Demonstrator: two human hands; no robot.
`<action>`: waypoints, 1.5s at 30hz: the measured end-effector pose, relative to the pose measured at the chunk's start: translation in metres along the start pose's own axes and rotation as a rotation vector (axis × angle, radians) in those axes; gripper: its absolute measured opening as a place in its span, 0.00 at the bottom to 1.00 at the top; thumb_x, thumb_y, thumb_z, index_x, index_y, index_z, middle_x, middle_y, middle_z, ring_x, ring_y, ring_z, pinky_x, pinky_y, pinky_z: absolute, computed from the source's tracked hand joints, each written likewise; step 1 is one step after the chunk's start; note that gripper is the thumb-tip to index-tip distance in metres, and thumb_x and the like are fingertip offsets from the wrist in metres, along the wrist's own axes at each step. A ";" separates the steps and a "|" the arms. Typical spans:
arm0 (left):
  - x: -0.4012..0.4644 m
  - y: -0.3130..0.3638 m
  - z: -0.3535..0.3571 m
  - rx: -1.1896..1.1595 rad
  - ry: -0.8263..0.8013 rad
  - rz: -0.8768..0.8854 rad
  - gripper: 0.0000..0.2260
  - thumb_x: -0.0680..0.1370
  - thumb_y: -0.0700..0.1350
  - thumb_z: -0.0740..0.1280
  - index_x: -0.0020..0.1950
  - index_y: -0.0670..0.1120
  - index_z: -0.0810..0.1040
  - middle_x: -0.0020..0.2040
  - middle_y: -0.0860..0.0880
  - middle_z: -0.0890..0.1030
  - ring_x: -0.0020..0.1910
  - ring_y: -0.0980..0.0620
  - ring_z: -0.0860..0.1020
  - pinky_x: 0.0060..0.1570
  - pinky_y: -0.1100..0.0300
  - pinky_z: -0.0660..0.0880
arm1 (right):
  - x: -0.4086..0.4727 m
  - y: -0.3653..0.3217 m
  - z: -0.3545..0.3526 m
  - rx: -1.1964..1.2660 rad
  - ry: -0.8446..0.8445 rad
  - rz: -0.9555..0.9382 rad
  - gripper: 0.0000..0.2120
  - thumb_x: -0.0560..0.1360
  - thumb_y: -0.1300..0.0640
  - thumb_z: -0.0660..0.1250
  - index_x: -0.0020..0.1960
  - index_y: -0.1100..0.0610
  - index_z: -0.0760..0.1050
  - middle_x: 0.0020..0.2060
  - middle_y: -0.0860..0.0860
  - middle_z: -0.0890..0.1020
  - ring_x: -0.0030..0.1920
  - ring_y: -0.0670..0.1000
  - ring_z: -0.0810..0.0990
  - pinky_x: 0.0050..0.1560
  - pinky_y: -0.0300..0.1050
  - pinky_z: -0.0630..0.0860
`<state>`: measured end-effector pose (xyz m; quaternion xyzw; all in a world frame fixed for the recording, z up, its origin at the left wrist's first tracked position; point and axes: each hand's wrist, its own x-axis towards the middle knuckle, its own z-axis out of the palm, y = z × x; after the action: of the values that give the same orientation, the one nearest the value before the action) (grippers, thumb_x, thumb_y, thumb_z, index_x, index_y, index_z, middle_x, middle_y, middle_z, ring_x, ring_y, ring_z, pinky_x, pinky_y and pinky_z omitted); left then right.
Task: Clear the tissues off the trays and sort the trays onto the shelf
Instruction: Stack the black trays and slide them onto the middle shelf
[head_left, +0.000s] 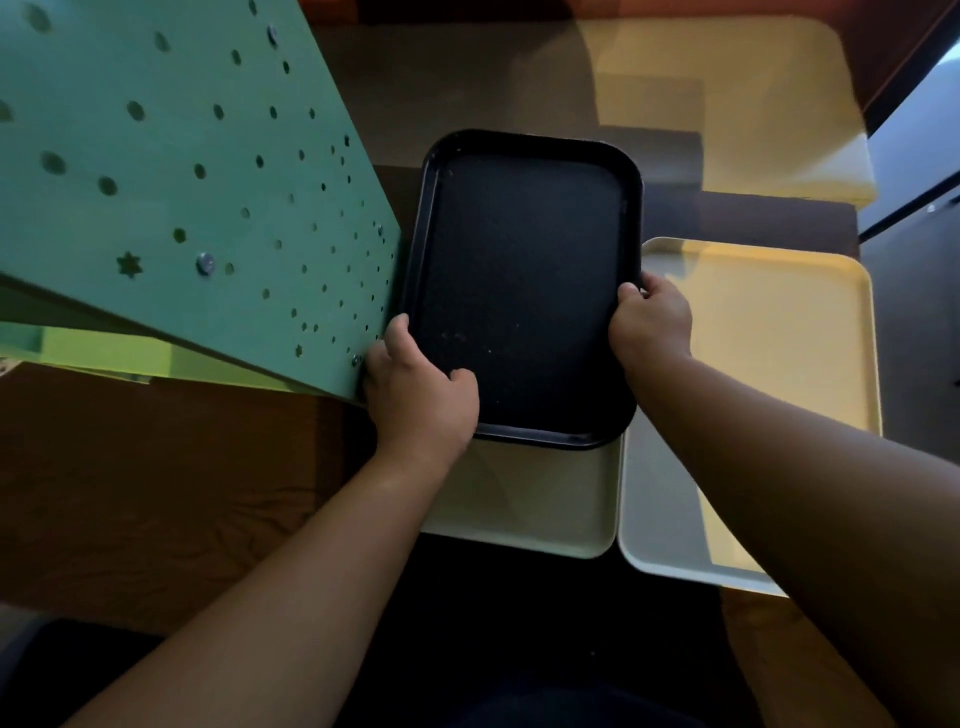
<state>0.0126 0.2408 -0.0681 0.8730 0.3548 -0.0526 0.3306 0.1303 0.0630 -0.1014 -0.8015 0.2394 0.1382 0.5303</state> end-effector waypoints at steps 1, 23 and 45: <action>-0.001 -0.002 0.002 0.035 -0.010 0.015 0.37 0.75 0.46 0.67 0.79 0.48 0.52 0.75 0.41 0.60 0.71 0.40 0.64 0.70 0.47 0.66 | 0.003 -0.001 0.002 -0.016 0.003 -0.008 0.17 0.83 0.55 0.57 0.68 0.53 0.77 0.56 0.50 0.82 0.57 0.53 0.80 0.59 0.48 0.78; -0.021 -0.025 0.031 0.524 -0.275 0.530 0.44 0.73 0.34 0.67 0.80 0.60 0.46 0.81 0.47 0.44 0.79 0.42 0.44 0.76 0.47 0.51 | -0.005 -0.032 -0.029 -0.063 -0.208 0.150 0.10 0.80 0.58 0.68 0.60 0.57 0.79 0.53 0.54 0.82 0.55 0.53 0.82 0.59 0.49 0.80; -0.053 -0.014 -0.047 0.050 0.034 1.049 0.21 0.67 0.46 0.74 0.58 0.48 0.73 0.54 0.46 0.77 0.49 0.44 0.78 0.38 0.49 0.80 | -0.128 -0.114 -0.093 0.232 -0.200 0.099 0.16 0.74 0.58 0.74 0.57 0.62 0.74 0.49 0.59 0.84 0.37 0.54 0.89 0.37 0.44 0.83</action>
<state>-0.0429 0.2463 -0.0217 0.9416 -0.1260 0.1255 0.2858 0.0792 0.0451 0.0859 -0.7045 0.2391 0.2146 0.6328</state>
